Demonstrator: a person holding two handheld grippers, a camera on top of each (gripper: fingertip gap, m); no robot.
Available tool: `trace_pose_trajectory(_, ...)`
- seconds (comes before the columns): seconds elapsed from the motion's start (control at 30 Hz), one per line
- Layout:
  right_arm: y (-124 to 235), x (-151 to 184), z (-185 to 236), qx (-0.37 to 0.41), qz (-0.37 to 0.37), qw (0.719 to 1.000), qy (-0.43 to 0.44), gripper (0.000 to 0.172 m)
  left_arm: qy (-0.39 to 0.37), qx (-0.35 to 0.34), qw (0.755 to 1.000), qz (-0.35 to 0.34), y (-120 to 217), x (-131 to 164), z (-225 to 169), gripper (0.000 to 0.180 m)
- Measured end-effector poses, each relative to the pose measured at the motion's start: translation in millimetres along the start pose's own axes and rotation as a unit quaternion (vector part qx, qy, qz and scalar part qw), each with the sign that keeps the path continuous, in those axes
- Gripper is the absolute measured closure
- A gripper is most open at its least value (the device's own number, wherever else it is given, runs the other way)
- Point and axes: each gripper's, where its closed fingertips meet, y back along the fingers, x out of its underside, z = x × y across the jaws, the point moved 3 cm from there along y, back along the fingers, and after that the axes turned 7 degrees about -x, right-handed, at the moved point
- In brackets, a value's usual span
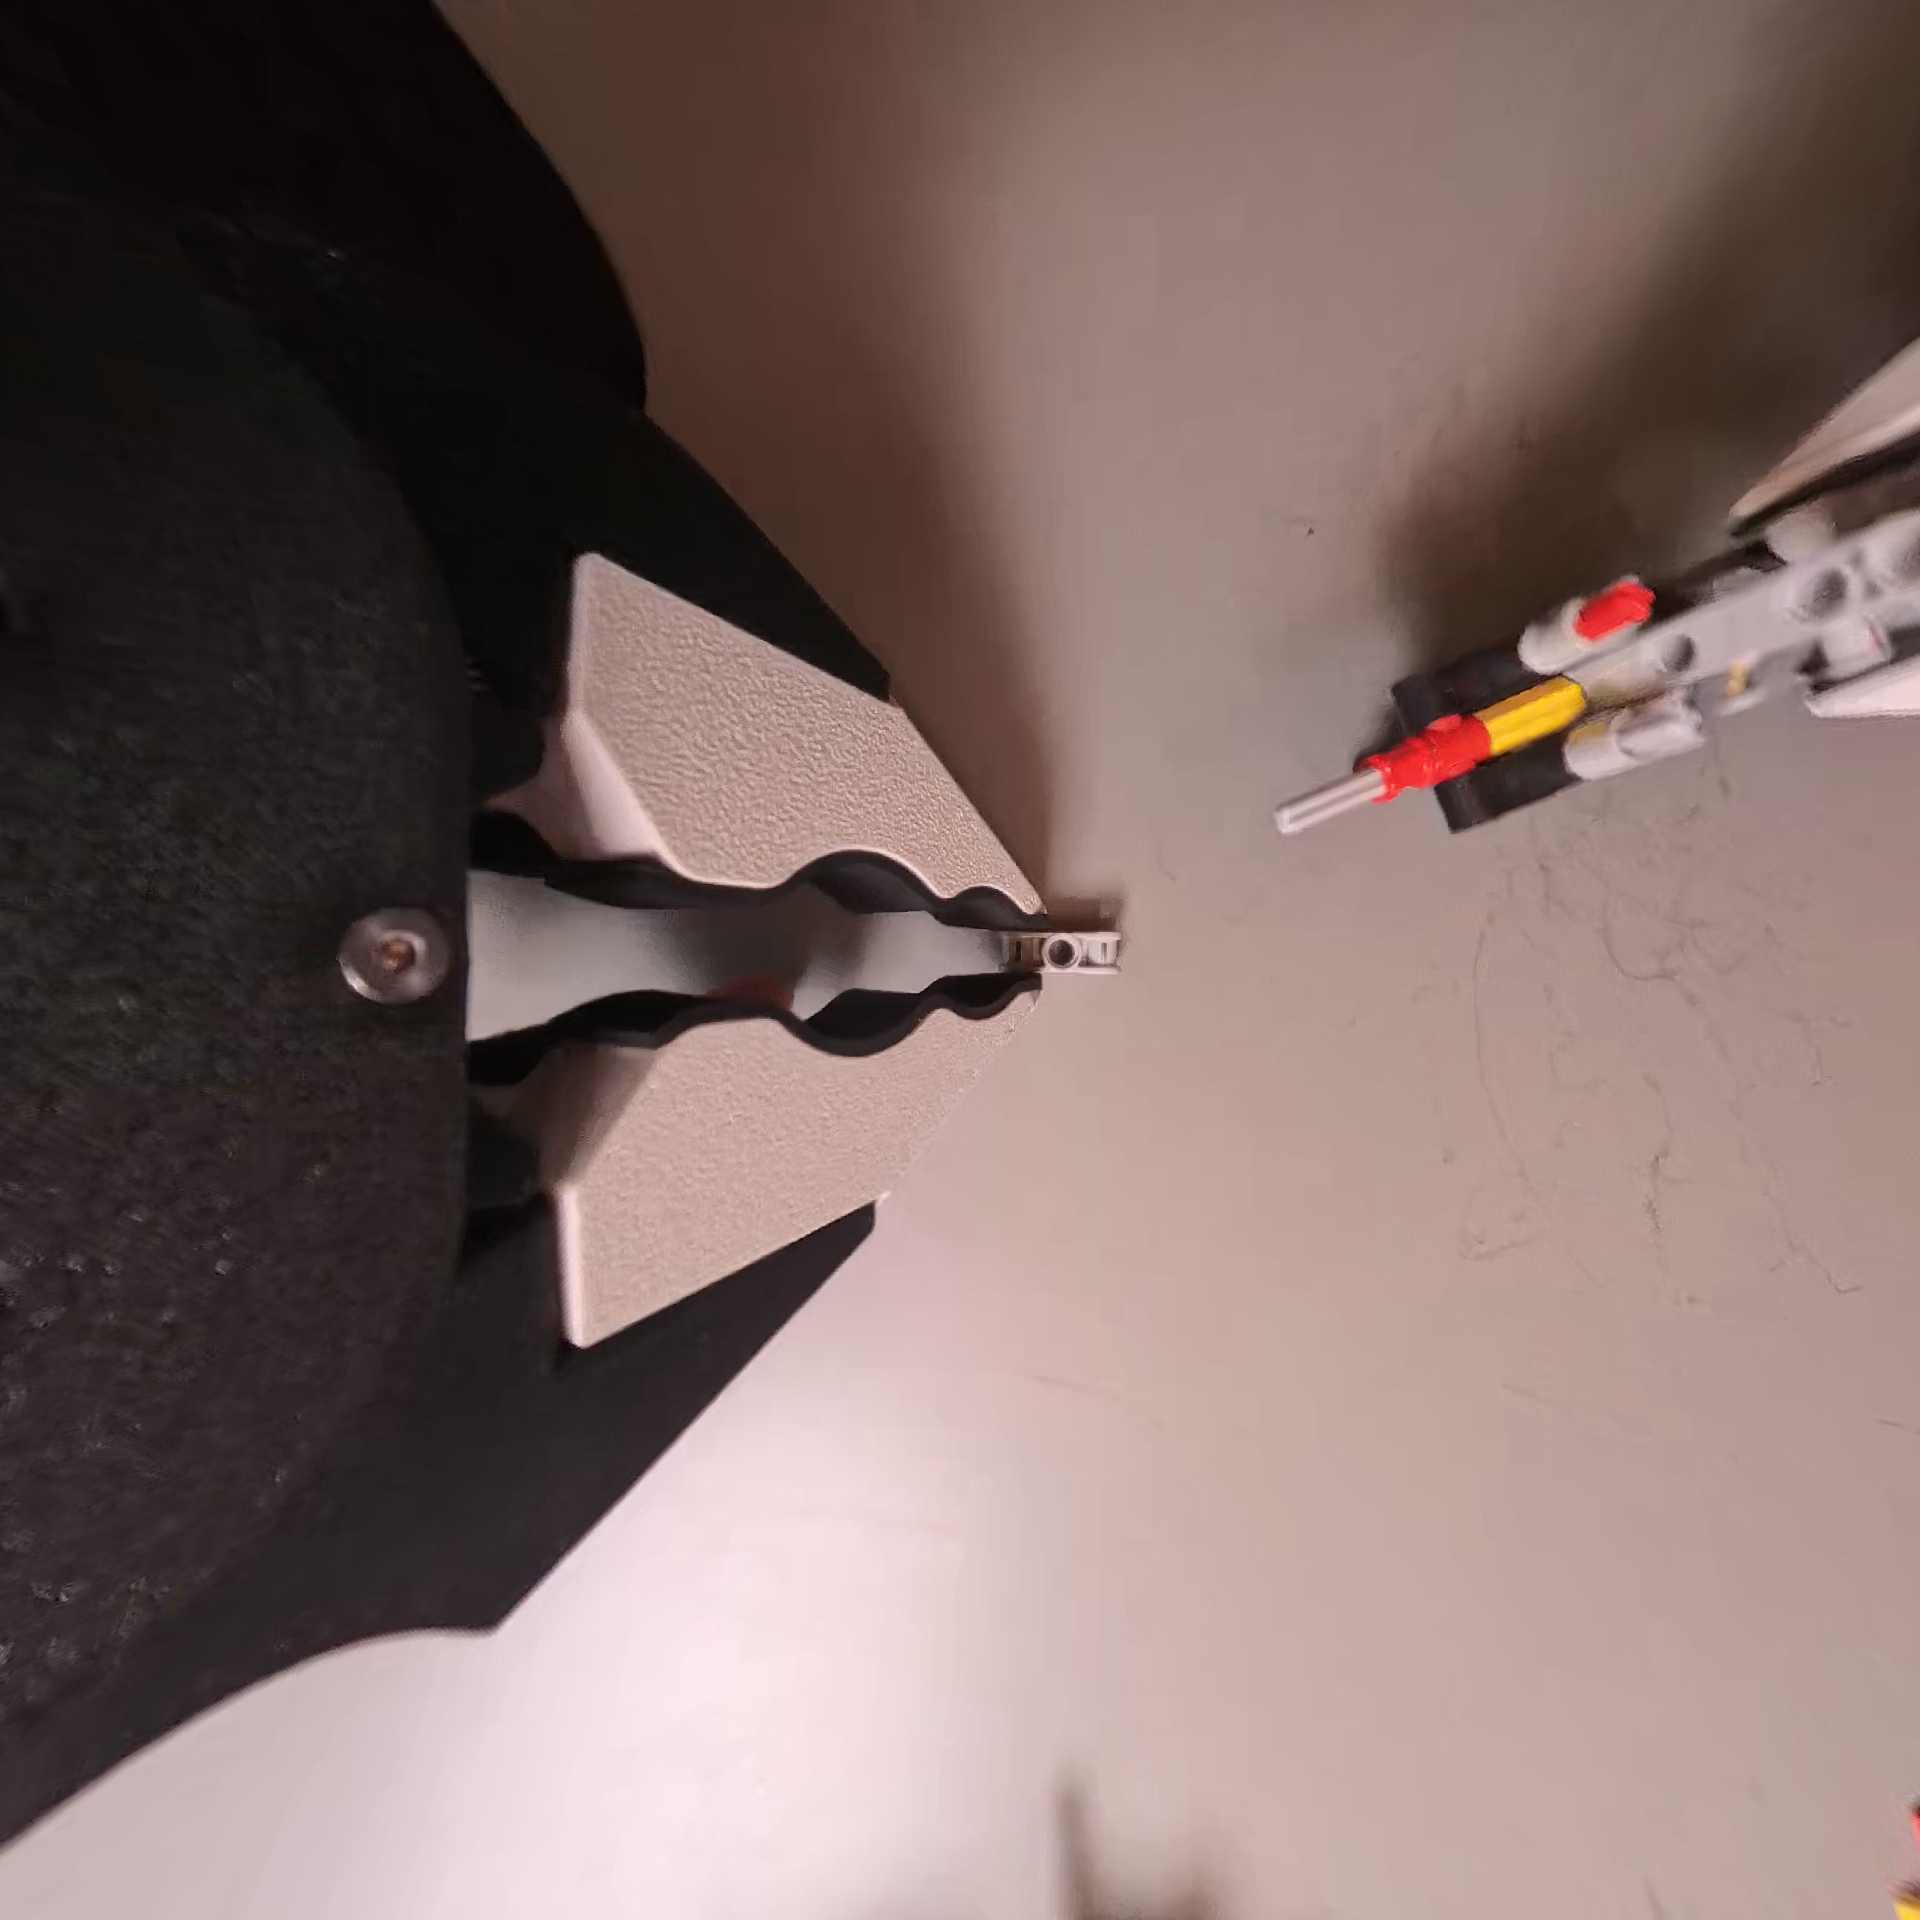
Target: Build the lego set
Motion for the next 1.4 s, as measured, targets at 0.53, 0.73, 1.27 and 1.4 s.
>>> trace_pose_trajectory(0.53, 21.2, 0.3, 0.2, 0.002, -0.082, 0.99, -0.112, 0.157, 0.006, 0.004, 1.0, 0.0, 0.4, 0.7, 0.6, 0.156)
trace_pose_trajectory(0.73, 8.1, 0.3, 27.9, 0.095, -0.011, 0.995, -0.041, 0.155, 0.008, 0.005, 1.0, -0.001, 0.4, 0.7, 0.7, 0.156)
trace_pose_trajectory(1.27, -17.1, -13.8, 28.2, 0.08, 0.016, 0.994, -0.077, 0.143, -0.003, 0.003, 1.0, 0.005, 0.8, 0.9, -0.7, 0.157)
trace_pose_trajectory(1.4, -20.1, -15.3, 34.0, 0.057, 0.043, 0.997, -0.013, 0.138, -0.003, 0.003, 1.0, 0.005, 1.1, 1.1, -0.7, 0.157)
